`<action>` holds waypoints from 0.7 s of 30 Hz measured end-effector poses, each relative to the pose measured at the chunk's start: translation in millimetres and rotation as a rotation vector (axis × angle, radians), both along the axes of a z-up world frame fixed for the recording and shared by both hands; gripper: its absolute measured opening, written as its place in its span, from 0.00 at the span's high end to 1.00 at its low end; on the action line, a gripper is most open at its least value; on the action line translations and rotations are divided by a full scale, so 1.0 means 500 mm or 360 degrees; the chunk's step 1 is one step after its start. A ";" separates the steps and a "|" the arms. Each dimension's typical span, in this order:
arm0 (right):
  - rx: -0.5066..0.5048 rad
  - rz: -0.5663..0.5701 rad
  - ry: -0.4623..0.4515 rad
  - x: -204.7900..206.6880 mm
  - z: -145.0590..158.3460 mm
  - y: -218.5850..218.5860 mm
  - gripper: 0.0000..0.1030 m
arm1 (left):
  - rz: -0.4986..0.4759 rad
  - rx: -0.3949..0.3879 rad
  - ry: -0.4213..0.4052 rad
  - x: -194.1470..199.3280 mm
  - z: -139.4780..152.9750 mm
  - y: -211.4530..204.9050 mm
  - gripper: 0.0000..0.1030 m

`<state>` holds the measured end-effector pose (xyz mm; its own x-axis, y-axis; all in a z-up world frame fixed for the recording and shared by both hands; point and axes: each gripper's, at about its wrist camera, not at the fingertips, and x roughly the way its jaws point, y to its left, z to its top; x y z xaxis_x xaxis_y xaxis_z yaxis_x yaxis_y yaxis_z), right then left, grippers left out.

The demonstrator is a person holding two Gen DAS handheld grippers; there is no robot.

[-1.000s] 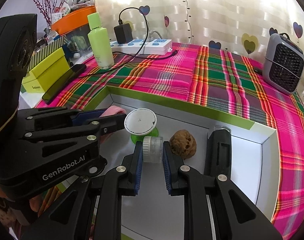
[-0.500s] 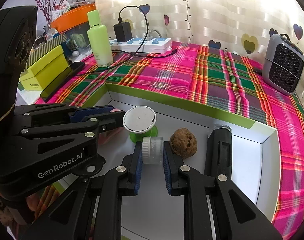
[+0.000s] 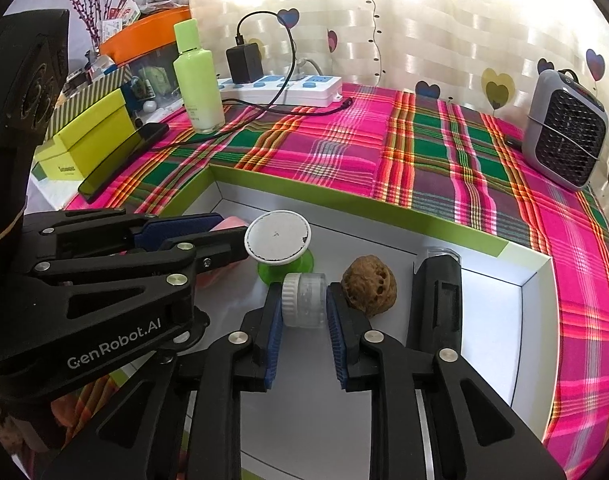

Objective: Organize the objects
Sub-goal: 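Lower both held objects into the tray and open both tools, then lift both open tools out of the tray toward the remaining objects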

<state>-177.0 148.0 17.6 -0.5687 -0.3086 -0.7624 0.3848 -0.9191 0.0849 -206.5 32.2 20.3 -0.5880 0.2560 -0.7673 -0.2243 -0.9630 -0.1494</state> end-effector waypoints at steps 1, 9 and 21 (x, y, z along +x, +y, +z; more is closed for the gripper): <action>0.0000 -0.0002 0.0002 0.000 0.000 0.000 0.73 | 0.0000 0.0002 -0.0001 0.002 0.000 0.001 0.79; 0.0009 -0.0009 0.0020 0.009 0.003 -0.002 0.62 | 0.0005 -0.0001 0.0007 0.011 0.003 0.000 0.74; 0.0021 -0.0031 0.0034 0.021 0.010 0.003 0.61 | 0.0046 -0.0028 0.0015 0.032 0.012 -0.009 0.69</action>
<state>-166.5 149.4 22.8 -0.5908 -0.2871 -0.7540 0.3682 -0.9275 0.0646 -190.3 27.8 26.4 -0.6023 0.2254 -0.7658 -0.1975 -0.9716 -0.1305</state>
